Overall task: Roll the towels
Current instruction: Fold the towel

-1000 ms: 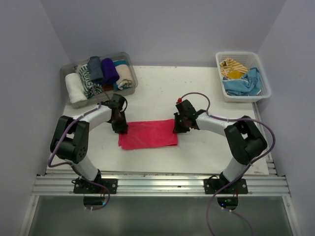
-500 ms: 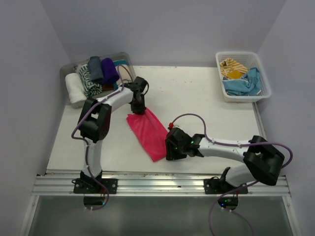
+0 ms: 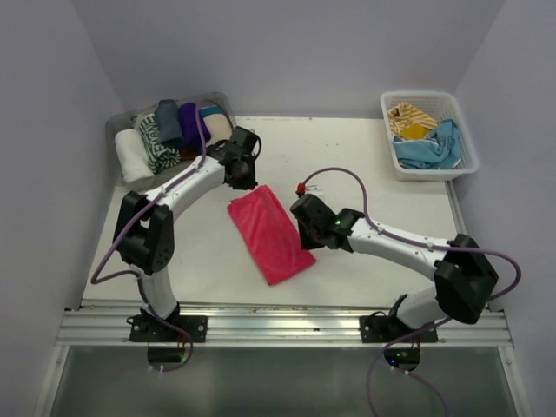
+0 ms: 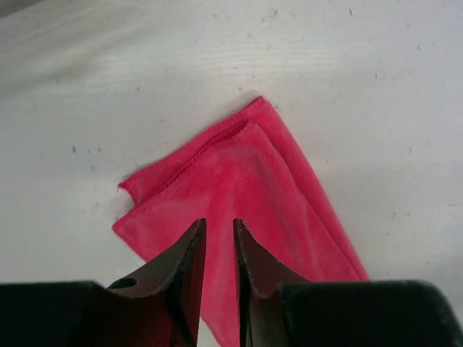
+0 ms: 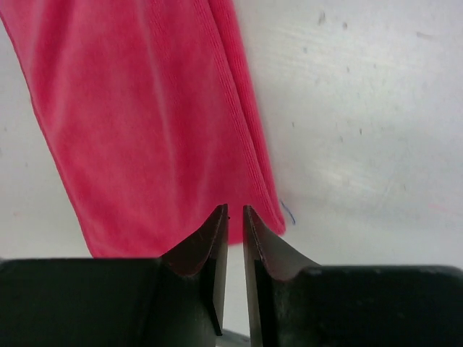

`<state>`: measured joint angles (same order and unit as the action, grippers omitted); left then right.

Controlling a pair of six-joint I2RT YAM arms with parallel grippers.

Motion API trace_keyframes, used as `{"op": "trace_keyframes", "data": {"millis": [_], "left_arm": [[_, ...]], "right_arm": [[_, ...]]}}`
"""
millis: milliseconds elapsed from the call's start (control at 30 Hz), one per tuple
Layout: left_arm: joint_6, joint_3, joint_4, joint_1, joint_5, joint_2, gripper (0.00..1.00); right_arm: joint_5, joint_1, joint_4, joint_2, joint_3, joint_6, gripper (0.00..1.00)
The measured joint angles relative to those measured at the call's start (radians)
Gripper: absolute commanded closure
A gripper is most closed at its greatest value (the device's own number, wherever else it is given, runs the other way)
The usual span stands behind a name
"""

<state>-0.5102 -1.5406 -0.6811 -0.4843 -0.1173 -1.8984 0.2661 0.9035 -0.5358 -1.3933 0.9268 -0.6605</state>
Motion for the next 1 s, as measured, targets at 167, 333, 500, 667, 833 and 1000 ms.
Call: {"op": "trace_keyframes", "data": {"millis": [167, 333, 500, 667, 833, 1000], "left_arm": [[-0.006, 0.168, 0.02, 0.0, -0.01, 0.135, 0.97], [-0.02, 0.267, 0.035, 0.002, 0.001, 0.076, 0.99], [-0.019, 0.222, 0.033, 0.002, 0.0, -0.037, 1.0], [-0.002, 0.106, 0.034, 0.002, 0.002, -0.119, 1.0], [0.015, -0.012, 0.043, 0.002, 0.033, -0.199, 1.0], [0.029, -0.079, 0.044, 0.002, 0.055, -0.233, 0.96]], "right_arm": [[-0.066, -0.071, 0.055, -0.195, 0.142, 0.108, 0.88], [-0.182, -0.103, 0.118, -0.331, 0.247, 0.209, 0.89], [-0.239, -0.106, 0.14, -0.459, 0.365, 0.272, 0.94], [-0.229, -0.152, 0.153, -0.533, 0.371, 0.259, 0.96], [-0.225, -0.218, 0.192, -0.516, 0.307, 0.206, 0.93], [-0.223, -0.221, 0.206, -0.484, 0.28, 0.197, 0.88]]}}
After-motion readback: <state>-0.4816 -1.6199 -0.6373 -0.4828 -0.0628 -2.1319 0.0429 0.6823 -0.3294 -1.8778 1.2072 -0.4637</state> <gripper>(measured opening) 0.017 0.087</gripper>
